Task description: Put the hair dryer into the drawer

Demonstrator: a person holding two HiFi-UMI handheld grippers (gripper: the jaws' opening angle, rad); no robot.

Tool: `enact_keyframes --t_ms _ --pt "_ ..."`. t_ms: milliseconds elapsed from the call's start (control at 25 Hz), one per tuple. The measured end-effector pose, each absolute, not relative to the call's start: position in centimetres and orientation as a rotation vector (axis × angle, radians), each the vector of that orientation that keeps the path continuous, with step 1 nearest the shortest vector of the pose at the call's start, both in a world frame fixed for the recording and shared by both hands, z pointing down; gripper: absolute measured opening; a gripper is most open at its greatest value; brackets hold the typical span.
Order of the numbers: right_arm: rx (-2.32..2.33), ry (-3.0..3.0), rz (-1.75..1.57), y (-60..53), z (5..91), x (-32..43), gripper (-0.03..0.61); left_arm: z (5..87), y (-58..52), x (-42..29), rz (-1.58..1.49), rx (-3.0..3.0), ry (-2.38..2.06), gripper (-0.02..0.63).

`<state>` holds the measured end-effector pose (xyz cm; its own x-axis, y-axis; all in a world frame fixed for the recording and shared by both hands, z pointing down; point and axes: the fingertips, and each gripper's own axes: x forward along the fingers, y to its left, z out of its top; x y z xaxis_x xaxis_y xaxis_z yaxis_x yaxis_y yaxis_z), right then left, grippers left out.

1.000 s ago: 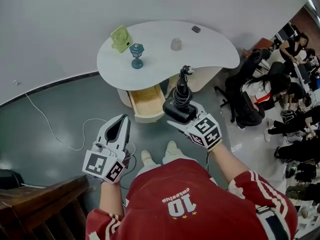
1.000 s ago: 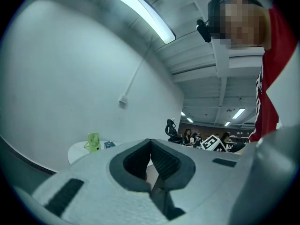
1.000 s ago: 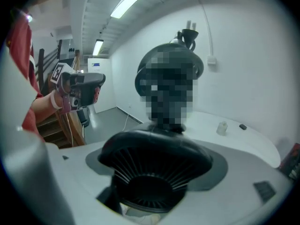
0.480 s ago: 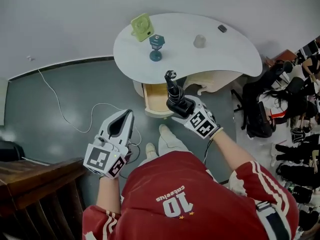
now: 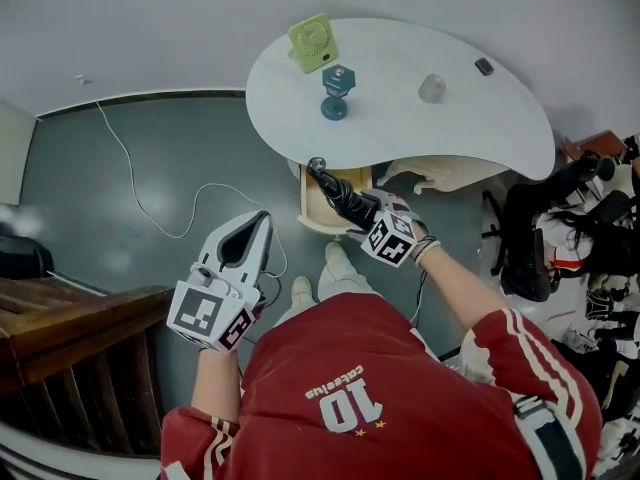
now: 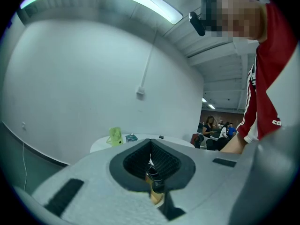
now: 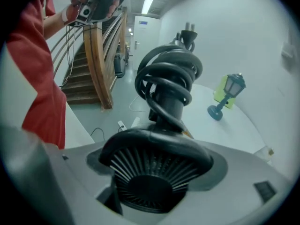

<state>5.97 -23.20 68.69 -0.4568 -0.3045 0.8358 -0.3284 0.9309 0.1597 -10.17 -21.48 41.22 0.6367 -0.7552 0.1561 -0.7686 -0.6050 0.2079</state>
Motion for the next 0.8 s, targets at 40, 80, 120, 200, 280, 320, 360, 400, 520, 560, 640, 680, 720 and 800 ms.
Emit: enact_keyframes --t_ms 40,80,120,200,280,320,360,400,520,560,640,680,720,800 --pt "0.421 -2.065 0.022 -23.3 69.4 6.1 0.411 41.2 -21.7 -10.1 0.080 2.595 -1.249 0.000" --pt "0.391 -2.054 0.017 -23.4 70.2 6.2 0.411 41.3 -21.9 -10.0 0.086 2.585 -1.262 -0.001" --pt "0.364 -2.043 0.013 -23.5 70.9 6.3 0.411 41.4 -22.0 -10.0 0.091 2.575 -1.275 0.000" --pt "0.316 -2.021 0.004 -23.8 72.4 6.5 0.411 41.5 -22.2 -10.0 0.102 2.556 -1.303 -0.001" --pt "0.273 -1.997 -0.001 -24.2 74.0 6.9 0.411 41.6 -22.3 -10.0 0.110 2.535 -1.328 -0.001" --pt "0.253 -1.983 -0.003 -24.4 74.8 7.1 0.411 41.8 -22.3 -10.0 0.115 2.525 -1.339 0.000" --pt "0.233 -1.968 -0.004 -24.6 75.6 7.4 0.411 41.9 -22.3 -10.1 0.121 2.517 -1.349 0.000" --pt "0.212 -1.951 -0.004 -24.8 76.4 7.7 0.411 42.0 -22.2 -10.1 0.126 2.508 -1.359 -0.002" --pt "0.158 -1.907 -0.001 -25.3 78.1 8.1 0.410 42.2 -22.2 -10.5 0.136 2.478 -1.394 0.000" --pt "0.145 -1.898 -0.004 -25.6 78.5 8.0 0.411 42.3 -22.2 -10.6 0.139 2.467 -1.407 0.000" --pt "0.125 -1.884 -0.011 -26.2 79.3 7.7 0.411 42.4 -22.3 -10.9 0.144 2.448 -1.430 -0.002" --pt "0.115 -1.872 -0.013 -26.5 79.8 7.6 0.411 42.5 -22.3 -11.0 0.147 2.440 -1.439 -0.002" --pt "0.104 -1.856 -0.014 -26.7 80.4 7.6 0.411 42.6 -22.3 -11.2 0.151 2.434 -1.448 0.000" --pt "0.083 -1.826 -0.008 -27.1 81.5 7.6 0.411 42.8 -22.6 -11.3 0.157 2.421 -1.462 -0.002"
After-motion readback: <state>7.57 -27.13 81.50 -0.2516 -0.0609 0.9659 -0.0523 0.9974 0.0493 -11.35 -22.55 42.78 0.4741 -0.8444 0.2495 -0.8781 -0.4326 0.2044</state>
